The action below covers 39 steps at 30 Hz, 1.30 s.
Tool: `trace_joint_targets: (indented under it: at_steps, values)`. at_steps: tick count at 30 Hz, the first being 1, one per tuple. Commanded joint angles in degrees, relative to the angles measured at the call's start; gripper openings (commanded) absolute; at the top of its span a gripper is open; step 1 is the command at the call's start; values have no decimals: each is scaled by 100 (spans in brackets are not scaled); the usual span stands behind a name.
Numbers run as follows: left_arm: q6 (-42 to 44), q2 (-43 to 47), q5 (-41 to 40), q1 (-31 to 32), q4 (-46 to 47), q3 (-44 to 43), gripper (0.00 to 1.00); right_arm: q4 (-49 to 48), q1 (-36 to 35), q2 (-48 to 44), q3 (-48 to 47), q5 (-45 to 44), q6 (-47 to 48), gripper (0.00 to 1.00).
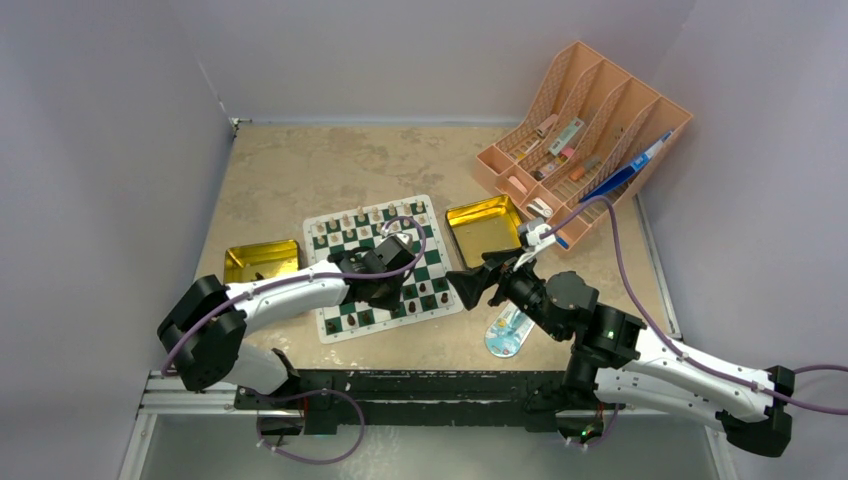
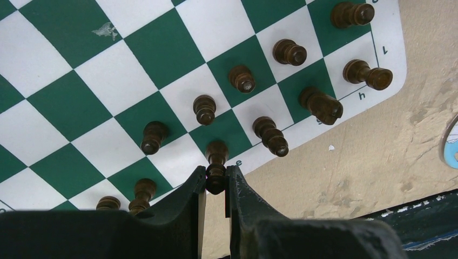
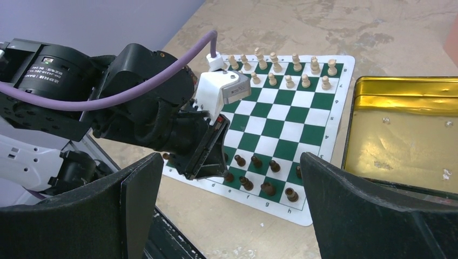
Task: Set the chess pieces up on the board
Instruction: Place the chess piece on the chessboard.
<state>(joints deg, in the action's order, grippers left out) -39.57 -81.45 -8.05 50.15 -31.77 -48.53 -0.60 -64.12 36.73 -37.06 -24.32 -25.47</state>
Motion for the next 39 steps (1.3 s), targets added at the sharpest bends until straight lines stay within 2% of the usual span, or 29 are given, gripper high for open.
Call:
trace_joint_targets:
  at_steps: [1, 30, 33, 39]
  values:
    - [90, -14, 32, -32, 180, -255, 5, -340, 5, -15, -47, 23, 62, 99]
    - [89, -318, 53, -23, 145, -359, 11, -373, 5, -8, -65, 146, 30, 99]
    - [100, -312, 67, -15, 77, -407, 16, -369, 5, -20, -67, 158, 39, 99]
    - [137, -202, 50, -5, -32, -570, 36, -392, 5, -26, -90, 182, 38, 99]
